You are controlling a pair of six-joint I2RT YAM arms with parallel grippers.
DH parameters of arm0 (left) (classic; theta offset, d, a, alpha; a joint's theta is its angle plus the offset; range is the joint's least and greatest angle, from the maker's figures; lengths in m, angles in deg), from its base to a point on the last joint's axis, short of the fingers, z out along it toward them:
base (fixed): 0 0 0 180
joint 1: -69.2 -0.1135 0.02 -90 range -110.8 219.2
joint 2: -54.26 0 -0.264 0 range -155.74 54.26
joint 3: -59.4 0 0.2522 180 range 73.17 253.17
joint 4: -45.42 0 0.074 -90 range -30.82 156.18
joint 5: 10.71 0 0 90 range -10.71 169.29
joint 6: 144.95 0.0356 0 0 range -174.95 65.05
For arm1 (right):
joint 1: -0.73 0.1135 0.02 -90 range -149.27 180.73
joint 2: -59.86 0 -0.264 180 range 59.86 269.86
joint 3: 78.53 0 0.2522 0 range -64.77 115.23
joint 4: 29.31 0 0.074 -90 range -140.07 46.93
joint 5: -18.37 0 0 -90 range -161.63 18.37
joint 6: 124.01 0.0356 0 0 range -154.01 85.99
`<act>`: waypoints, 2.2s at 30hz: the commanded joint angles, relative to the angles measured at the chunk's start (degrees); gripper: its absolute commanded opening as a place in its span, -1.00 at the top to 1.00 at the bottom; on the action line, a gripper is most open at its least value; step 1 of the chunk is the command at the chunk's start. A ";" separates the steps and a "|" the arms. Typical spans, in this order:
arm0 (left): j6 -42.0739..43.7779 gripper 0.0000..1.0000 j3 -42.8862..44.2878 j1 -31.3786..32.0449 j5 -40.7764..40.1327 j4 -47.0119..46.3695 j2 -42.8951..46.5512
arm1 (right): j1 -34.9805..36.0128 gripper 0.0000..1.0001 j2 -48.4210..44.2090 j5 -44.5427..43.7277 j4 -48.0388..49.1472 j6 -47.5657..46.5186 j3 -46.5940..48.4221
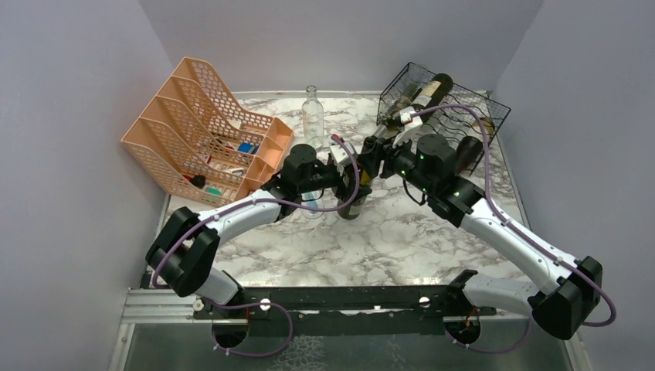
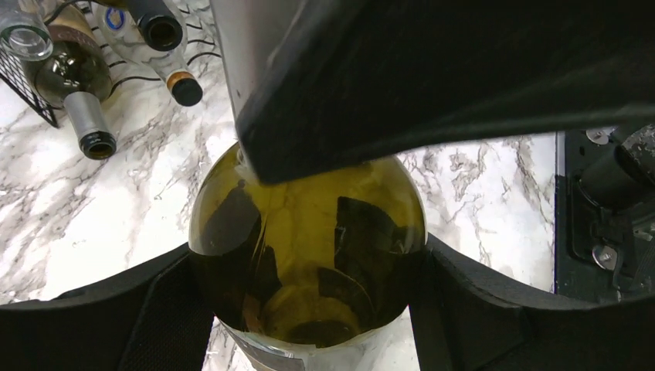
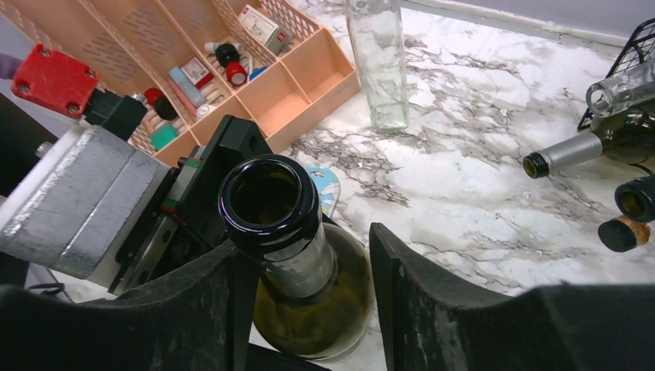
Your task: Take the wine bottle off the wine rack
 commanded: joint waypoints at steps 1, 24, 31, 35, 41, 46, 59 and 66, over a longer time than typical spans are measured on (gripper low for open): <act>-2.33 0.31 3.92 -1.27 5.28 -6.42 -0.35 | 0.18 -0.06 3.30 0.51 4.27 -0.02 1.64; -0.52 -0.99 0.57 -14.44 -3.64 -8.05 11.98 | 0.20 0.97 20.92 -11.70 10.55 -4.08 16.25; 2.18 -0.99 -1.88 -16.43 -19.89 -9.67 16.09 | -0.83 0.97 29.03 -13.88 16.97 -5.56 21.49; -3.33 -0.99 -1.29 -17.51 -31.34 -9.59 14.93 | -1.75 0.98 34.11 -15.13 19.28 -7.46 25.75; -8.42 -0.99 -0.87 -19.25 -39.46 -8.95 14.53 | -4.40 0.98 39.23 -15.05 21.20 -8.69 30.31; -10.12 -0.99 2.54 -19.95 -41.21 -2.41 13.10 | -5.22 0.98 41.56 -13.22 23.13 -9.94 31.72; -9.86 -0.99 3.15 -21.49 -28.81 -1.60 11.72 | -5.22 0.98 49.50 -9.91 22.92 -12.28 39.11; -10.98 -0.99 3.41 -22.90 -22.39 -1.60 10.86 | -5.22 0.75 50.26 -7.23 20.50 -11.79 39.71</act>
